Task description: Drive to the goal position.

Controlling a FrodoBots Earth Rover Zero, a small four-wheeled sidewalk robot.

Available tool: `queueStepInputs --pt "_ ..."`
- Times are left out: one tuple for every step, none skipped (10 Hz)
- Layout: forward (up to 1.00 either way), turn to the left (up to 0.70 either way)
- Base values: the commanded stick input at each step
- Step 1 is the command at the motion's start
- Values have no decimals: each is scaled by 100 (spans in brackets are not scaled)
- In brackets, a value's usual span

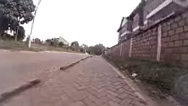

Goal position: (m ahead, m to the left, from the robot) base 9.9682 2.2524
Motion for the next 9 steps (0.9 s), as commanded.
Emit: queueStepInputs --pt "50 0" --pt "50 0" --pt "50 0" --pt "50 0" --pt "50 0" --pt "50 0" --pt "50 0" --pt "50 0" --pt "50 0"
